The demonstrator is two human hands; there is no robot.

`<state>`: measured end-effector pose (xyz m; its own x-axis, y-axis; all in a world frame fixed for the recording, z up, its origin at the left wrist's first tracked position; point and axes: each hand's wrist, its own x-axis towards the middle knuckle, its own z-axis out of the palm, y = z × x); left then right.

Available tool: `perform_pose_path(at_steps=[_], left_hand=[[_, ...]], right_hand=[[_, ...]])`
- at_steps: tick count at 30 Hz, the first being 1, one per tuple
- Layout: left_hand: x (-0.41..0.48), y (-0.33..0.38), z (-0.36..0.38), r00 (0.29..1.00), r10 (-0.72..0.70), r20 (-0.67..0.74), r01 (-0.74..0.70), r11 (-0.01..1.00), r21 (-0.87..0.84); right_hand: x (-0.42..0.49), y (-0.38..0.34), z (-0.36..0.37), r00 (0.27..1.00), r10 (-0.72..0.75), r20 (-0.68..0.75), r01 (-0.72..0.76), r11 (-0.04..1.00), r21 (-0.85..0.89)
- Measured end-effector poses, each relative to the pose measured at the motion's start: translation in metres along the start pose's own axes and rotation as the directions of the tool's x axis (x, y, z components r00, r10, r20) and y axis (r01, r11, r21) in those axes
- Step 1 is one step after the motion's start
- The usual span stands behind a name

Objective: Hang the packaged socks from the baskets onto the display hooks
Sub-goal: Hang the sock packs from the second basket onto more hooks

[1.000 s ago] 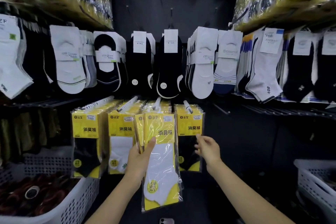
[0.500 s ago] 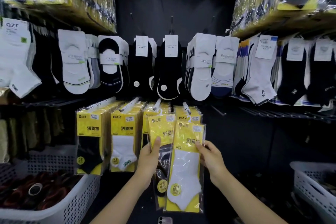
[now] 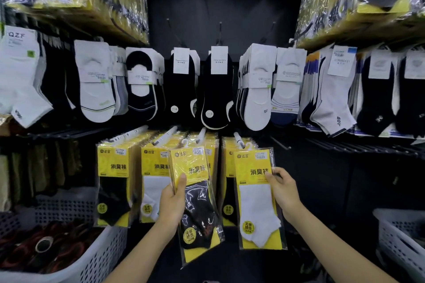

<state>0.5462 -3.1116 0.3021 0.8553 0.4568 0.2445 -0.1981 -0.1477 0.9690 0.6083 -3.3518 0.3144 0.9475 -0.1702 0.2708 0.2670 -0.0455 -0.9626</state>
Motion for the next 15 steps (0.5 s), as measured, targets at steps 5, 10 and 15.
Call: perform_pose_path(at_steps=[5, 10, 15], left_hand=[[0.008, -0.005, -0.003, 1.000, -0.006, -0.005, 0.006, 1.000, -0.004], [0.015, -0.009, -0.004, 1.000, -0.008, 0.009, 0.008, 1.000, 0.007], [0.019, -0.009, 0.002, 0.999, -0.001, 0.054, 0.002, 1.000, -0.022]], right_hand=[[0.023, 0.012, 0.019, 1.000, 0.016, 0.024, -0.013, 0.994, -0.112], [0.043, 0.024, 0.036, 0.996, 0.086, -0.036, -0.087, 0.996, -0.027], [0.056, 0.033, 0.049, 0.966, 0.159, -0.204, -0.163, 0.987, -0.003]])
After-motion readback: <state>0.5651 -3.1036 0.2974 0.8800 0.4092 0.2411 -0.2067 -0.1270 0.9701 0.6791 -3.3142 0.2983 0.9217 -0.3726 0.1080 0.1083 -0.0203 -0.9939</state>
